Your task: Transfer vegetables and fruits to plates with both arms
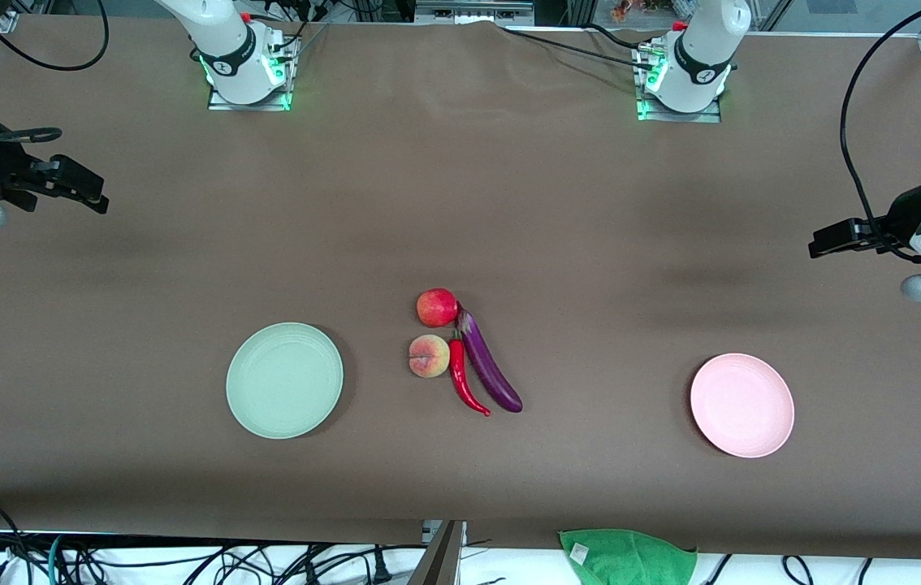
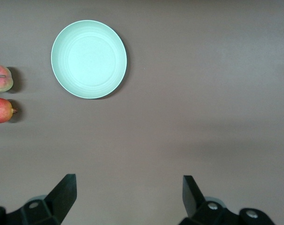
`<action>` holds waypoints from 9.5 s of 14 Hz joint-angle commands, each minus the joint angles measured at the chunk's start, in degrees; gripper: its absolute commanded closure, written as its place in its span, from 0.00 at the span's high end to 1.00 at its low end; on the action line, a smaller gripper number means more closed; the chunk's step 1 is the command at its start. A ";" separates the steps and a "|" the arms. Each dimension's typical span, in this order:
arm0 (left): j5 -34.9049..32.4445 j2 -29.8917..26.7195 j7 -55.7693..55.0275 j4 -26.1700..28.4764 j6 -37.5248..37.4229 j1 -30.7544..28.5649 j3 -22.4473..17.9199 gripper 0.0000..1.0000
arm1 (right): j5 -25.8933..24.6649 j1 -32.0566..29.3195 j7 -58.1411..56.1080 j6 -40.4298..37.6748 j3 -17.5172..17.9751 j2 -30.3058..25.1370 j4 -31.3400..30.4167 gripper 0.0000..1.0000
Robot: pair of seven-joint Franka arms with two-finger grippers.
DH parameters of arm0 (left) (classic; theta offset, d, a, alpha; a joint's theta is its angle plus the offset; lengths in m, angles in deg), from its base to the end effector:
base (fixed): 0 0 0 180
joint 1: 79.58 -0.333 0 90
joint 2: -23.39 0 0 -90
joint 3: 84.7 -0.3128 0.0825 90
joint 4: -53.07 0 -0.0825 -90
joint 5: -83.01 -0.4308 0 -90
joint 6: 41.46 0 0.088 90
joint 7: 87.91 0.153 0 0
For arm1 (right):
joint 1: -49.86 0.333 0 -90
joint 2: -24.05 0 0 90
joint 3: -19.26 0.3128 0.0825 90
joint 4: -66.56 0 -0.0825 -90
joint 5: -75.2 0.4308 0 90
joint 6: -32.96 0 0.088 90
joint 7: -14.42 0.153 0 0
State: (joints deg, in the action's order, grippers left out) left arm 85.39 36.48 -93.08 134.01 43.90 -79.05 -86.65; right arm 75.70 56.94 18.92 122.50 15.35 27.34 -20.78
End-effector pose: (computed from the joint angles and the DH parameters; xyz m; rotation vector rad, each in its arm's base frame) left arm 0.6507 0.0076 0.5067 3.0987 0.1776 -0.2367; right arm 0.6160 0.0364 0.5637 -3.1377 0.0363 0.0301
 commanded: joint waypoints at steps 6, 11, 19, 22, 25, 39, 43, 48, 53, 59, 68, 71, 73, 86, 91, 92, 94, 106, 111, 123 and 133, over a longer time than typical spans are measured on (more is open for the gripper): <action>-0.62 1.23 0.95 -2.01 -0.46 0.08 -0.08 1.00 | 0.21 -0.05 -0.37 -0.68 -0.13 0.05 0.86 1.00; -0.27 1.40 1.48 -2.36 -0.37 0.00 0.01 1.00 | 0.21 -0.05 -0.37 -0.51 -0.13 0.05 0.86 1.00; -0.27 2.28 0.51 -2.45 0.16 0.52 0.01 1.00 | 0.29 -0.05 -0.37 -0.42 -0.13 0.14 0.86 1.00; -0.09 4.29 -4.47 -2.62 4.36 2.09 0.71 1.00 | 0.29 -0.05 -0.37 -0.33 -0.13 0.14 0.86 1.00; 0.26 7.11 -13.78 -2.62 8.49 7.62 0.89 1.00 | 0.29 -0.05 -0.37 -0.07 -0.13 0.14 0.86 1.00; 2.11 27.24 -45.71 -2.62 39.79 25.65 0.80 1.00 | 0.29 -0.22 -0.37 -0.07 -0.22 0.14 0.86 1.00; 1.93 32.76 -50.53 -7.44 42.96 29.00 0.63 1.00 | 0.38 -0.31 -0.46 -0.07 -0.13 0.23 0.86 1.00; 1.58 39.63 -55.74 -14.05 44.53 31.72 -0.43 1.00 | 0.82 0.12 0.60 -0.07 -0.05 0.32 0.68 1.00; 1.58 41.83 -56.18 -14.14 47.27 32.34 -0.69 1.00 | -0.59 1.01 -1.07 -0.51 0.22 7.33 0.68 1.00; 1.58 47.63 -59.61 -21.17 48.23 33.22 -1.66 1.00 | 1.17 3.38 -5.99 0.10 0.39 9.54 0.68 1.00; 1.58 50.18 -61.02 -20.91 51.93 33.66 -2.01 0.53 | 10.49 8.56 5.93 10.28 1.27 17.10 1.38 1.00; 1.58 50.62 -60.84 -20.91 52.01 33.66 -2.01 0.32 | 11.62 12.94 13.66 16.34 1.27 21.13 1.30 1.00; 1.67 50.54 -60.49 -20.99 52.37 33.31 -1.92 0.15 | 14.00 16.46 18.94 20.74 1.18 24.12 1.12 1.00; 3.51 41.57 -14.64 -21.26 27.95 14.86 -0.95 0.16 | 13.30 32.47 38.92 47.12 1.01 38.01 0.94 1.00; 3.43 41.22 1.79 -21.26 25.56 6.44 -1.75 0.16 | 8.65 33.70 39.18 49.24 0.66 39.60 0.86 1.00; 3.51 41.30 5.13 -21.26 25.56 4.85 -1.75 0.16 | 8.56 33.88 39.18 49.76 0.66 40.04 0.86 1.00; 3.43 41.65 10.07 -20.91 25.73 2.99 -1.83 0.17 | 8.47 33.97 39.18 51.08 0.66 41.00 0.77 1.00; 3.60 41.66 11.33 -13.26 31.01 1.31 -1.83 0.66 | 7.59 34.41 38.83 53.90 0.48 42.77 0.59 0.42; 7.82 40.60 9.75 -15.10 30.22 2.89 -1.75 1.00 | 7.15 34.06 35.94 42.15 -2.68 36.72 0.59 0.15; 7.65 44.55 -36.20 -21.08 41.18 19.58 1.50 1.00 | 8.03 22.12 0.28 32.88 -14.55 33.97 -2.84 0.22; 7.38 52.28 -49.93 -24.14 54.65 32.07 0.28 1.00 | 13.12 19.99 -1.95 39.56 -14.28 37.41 -2.48 0.47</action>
State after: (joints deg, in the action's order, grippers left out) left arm 92.57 86.06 -140.80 114.70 98.35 -49.03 -84.82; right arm 87.37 77.10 17.61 160.88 0.97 65.14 -23.09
